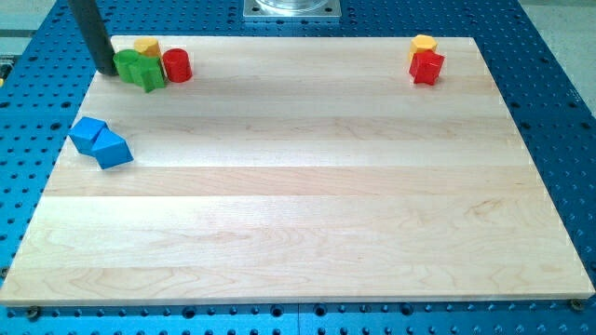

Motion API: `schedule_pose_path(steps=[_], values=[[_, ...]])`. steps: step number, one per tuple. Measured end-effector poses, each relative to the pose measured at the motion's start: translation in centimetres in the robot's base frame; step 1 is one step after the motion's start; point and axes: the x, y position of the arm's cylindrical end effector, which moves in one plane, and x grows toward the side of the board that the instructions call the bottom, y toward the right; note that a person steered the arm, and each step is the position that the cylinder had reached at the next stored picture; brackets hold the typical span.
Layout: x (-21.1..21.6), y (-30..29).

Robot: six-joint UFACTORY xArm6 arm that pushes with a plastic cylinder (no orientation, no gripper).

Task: Place the green blocks below to the red circle

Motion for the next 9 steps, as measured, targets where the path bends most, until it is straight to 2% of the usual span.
schedule_pose_path(steps=[1,3,4,5,7,9], values=[[1.1,1.5],[-1.4,2.4],[1.9,6.7],[7.5,9.0],[6.5,8.2],[8.3,9.6]])
